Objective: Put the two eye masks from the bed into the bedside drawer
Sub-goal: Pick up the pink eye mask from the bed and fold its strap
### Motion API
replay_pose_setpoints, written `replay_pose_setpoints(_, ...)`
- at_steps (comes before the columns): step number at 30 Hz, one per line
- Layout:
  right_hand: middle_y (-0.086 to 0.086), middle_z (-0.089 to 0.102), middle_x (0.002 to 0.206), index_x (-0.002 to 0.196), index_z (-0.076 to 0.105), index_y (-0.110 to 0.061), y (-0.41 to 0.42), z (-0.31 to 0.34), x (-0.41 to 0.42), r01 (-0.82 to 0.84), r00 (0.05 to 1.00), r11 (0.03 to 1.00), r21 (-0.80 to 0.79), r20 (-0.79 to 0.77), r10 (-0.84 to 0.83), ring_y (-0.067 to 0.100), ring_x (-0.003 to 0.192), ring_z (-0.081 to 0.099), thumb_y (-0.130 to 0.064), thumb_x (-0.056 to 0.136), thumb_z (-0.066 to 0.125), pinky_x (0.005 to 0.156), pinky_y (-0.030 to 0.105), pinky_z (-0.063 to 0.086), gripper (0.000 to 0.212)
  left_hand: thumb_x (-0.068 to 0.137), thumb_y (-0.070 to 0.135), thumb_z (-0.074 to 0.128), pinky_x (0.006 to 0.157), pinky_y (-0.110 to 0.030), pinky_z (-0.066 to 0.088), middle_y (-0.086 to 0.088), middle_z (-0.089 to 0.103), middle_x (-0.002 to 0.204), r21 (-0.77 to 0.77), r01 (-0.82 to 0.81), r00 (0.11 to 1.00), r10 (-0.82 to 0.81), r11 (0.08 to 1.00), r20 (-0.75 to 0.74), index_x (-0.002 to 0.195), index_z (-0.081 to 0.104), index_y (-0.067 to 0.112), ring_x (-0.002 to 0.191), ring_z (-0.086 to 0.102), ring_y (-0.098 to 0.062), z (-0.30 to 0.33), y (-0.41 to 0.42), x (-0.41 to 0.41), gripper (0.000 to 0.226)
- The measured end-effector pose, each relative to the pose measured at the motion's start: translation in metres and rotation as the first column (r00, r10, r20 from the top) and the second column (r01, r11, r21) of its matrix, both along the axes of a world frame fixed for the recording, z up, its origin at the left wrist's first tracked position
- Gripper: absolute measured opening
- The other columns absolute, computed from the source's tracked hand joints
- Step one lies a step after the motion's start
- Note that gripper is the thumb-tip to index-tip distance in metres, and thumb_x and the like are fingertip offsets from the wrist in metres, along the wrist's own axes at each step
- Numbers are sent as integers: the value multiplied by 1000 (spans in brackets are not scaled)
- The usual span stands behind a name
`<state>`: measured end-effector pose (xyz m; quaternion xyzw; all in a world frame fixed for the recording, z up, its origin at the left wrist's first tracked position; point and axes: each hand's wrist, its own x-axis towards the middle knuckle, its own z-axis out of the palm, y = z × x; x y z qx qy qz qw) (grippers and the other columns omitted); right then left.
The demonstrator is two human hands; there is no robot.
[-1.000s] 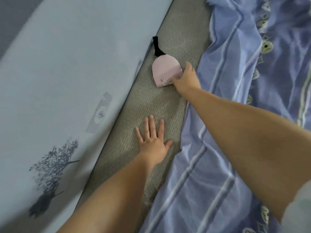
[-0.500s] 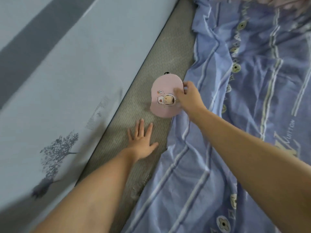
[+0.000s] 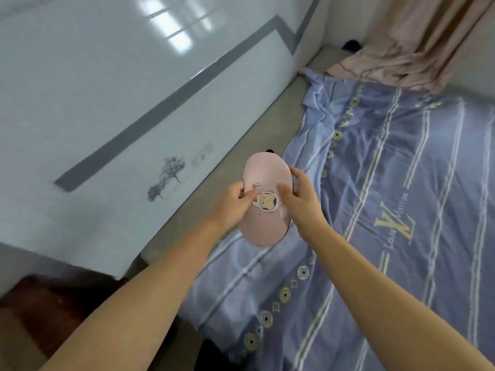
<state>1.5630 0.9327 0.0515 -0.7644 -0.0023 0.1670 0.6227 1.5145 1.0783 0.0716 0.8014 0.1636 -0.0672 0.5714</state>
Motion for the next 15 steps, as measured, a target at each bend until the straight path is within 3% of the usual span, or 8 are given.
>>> replay_pose_setpoints(3,11,70,85,128,40,-34,-31,42,-64,-122,993,986,110,19,120,24,73,66,-20,89,54,66,41,56,44,95,23,51,67,-31,41,-20,63,89,39,-120,991,117,992,72,99,58,-7,78,51,-19,38,-29,-70,31)
replay_pose_setpoints(5,7,74,85,123,44,-31,-49,65,-101,-215,974,952,219,-28,227,22,78,70,-18,89,57,71,38,60,39,94,20,51,71,-38,48,-22,68,97,55,-201,970,191,978,147,99,61,-1,80,57,-21,59,-45,-115,24)
replay_pose_setpoints(7,5,75,82,114,57,-15,-61,86,-133,-320,942,929,189,-40,332,19,75,71,-18,89,59,70,36,61,26,94,19,50,72,-38,50,-17,70,95,64,-267,943,247,962,222,96,62,9,81,60,-22,79,-58,-156,15)
replay_pose_setpoints(9,9,71,79,103,63,-2,-68,104,-161,-390,920,918,74,-1,391,21,69,66,-18,89,57,68,37,59,22,93,19,51,68,-28,53,-5,71,93,49,-306,923,283,951,259,103,58,22,81,64,-18,94,-65,-193,11)
replay_pose_setpoints(10,13,68,79,99,64,0,-69,114,-173,-419,908,908,28,28,418,22,68,63,-19,90,56,65,38,57,22,92,19,54,64,-19,53,2,69,95,26,-318,917,301,948,262,114,51,28,80,65,-11,101,-66,-210,24)
replay_pose_setpoints(12,13,63,79,94,61,-1,-69,137,-196,-492,861,866,-90,96,499,21,68,56,-22,91,53,61,35,49,23,87,22,63,68,-7,50,10,59,109,15,-347,899,328,938,289,142,19,36,87,62,8,116,-65,-243,72)
replay_pose_setpoints(13,12,61,78,92,60,-1,-67,150,-206,-527,826,832,-172,126,549,20,67,54,-24,91,51,60,34,44,25,82,27,68,82,-10,48,7,51,122,110,-370,890,318,923,327,146,2,37,103,55,10,123,-63,-259,92)
replay_pose_setpoints(15,14,58,76,88,59,0,-58,173,-225,-594,747,757,-272,163,644,19,67,52,-25,90,49,62,33,39,26,75,45,70,111,-35,27,-4,19,152,492,-364,906,179,791,382,147,-7,35,140,22,-12,133,-58,-289,106)
